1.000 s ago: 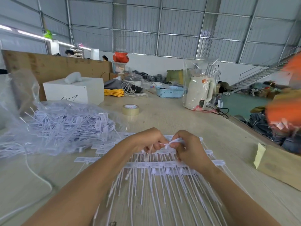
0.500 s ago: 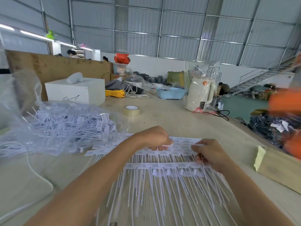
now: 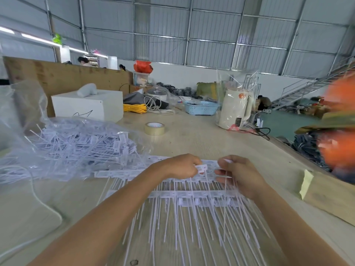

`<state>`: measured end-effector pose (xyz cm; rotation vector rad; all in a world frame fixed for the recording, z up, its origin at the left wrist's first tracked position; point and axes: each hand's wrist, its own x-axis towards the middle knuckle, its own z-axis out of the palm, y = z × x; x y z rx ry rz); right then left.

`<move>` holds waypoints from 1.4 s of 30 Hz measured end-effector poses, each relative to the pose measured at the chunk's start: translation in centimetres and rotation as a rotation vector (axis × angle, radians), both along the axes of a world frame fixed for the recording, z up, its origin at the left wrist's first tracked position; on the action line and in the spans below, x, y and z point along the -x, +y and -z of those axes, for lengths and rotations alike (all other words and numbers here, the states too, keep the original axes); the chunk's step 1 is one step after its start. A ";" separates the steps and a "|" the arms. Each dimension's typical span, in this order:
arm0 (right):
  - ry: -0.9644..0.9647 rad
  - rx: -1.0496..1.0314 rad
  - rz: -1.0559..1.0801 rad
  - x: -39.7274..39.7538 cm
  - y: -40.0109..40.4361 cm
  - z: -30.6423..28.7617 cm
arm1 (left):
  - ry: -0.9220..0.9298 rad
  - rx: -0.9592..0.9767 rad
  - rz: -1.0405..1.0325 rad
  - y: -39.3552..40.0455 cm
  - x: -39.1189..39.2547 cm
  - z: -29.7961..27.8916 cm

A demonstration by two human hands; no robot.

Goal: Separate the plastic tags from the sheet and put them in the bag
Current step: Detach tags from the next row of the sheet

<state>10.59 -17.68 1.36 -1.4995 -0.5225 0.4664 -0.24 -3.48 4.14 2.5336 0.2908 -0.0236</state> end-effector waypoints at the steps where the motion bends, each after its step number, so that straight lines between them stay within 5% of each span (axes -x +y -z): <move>1: -0.040 0.021 -0.054 0.7 0.4 0.0 | -0.004 -0.045 0.010 -0.1 0.0 0.1; 13: -0.178 0.082 -0.072 2.7 1.3 0.2 | 0.020 -0.119 -0.007 0.4 0.3 -0.2; 21: -0.196 0.046 -0.062 1.9 1.0 0.1 | -0.005 0.059 -0.013 1.1 0.6 -0.6; 29: 0.067 0.006 -0.152 1.9 0.5 -0.3 | -0.252 0.052 -0.088 0.3 -0.3 0.2; 42: -0.454 0.108 -0.020 2.5 0.8 -0.6 | -0.156 0.354 -0.270 -0.2 0.0 -0.9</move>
